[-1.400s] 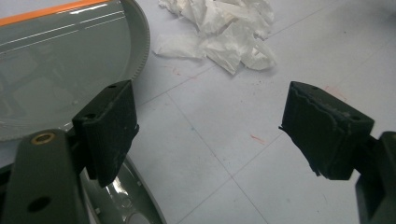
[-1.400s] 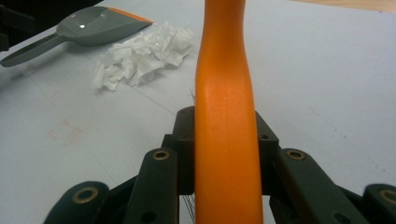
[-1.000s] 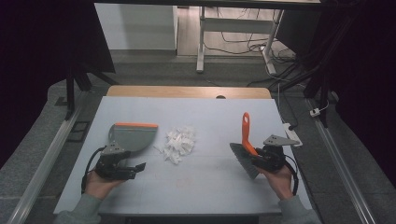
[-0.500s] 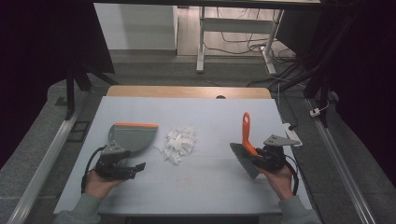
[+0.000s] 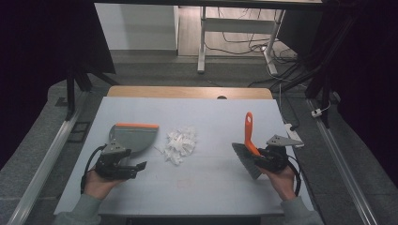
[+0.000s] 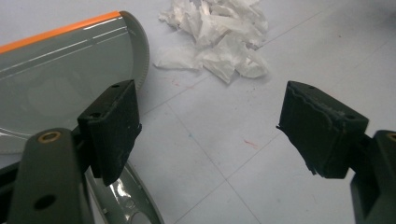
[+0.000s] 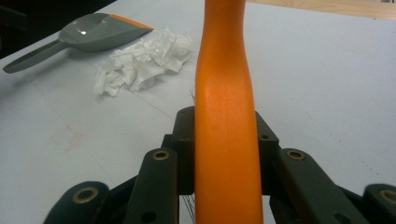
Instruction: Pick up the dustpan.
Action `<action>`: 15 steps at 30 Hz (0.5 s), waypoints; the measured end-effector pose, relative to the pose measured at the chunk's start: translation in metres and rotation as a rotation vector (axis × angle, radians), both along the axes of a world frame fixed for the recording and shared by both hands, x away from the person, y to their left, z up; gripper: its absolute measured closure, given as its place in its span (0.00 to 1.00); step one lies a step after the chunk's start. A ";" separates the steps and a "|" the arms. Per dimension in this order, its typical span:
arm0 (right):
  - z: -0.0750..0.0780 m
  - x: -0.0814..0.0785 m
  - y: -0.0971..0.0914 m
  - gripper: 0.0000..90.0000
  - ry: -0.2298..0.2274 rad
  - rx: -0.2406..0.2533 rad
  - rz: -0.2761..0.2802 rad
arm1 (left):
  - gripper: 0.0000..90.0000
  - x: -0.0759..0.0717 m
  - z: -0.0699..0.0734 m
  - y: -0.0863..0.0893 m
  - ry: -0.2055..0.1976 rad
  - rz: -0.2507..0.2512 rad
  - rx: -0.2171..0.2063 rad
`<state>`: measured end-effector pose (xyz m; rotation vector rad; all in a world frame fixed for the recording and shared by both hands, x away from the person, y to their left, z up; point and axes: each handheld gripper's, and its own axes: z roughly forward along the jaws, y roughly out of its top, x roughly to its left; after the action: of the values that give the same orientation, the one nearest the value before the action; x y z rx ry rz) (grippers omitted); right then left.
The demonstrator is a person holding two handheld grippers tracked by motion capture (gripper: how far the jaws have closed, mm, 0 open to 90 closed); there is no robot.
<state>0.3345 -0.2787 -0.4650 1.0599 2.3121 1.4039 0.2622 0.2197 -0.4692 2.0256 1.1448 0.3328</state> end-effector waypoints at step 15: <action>-0.001 0.000 -0.002 0.78 0.002 0.010 -0.001 | 0.23 0.021 0.013 0.019 0.142 0.086 0.051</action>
<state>0.3340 -0.2810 -0.4657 1.0656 2.3081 1.4160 0.2833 0.2388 -0.4565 2.0754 1.3251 0.2669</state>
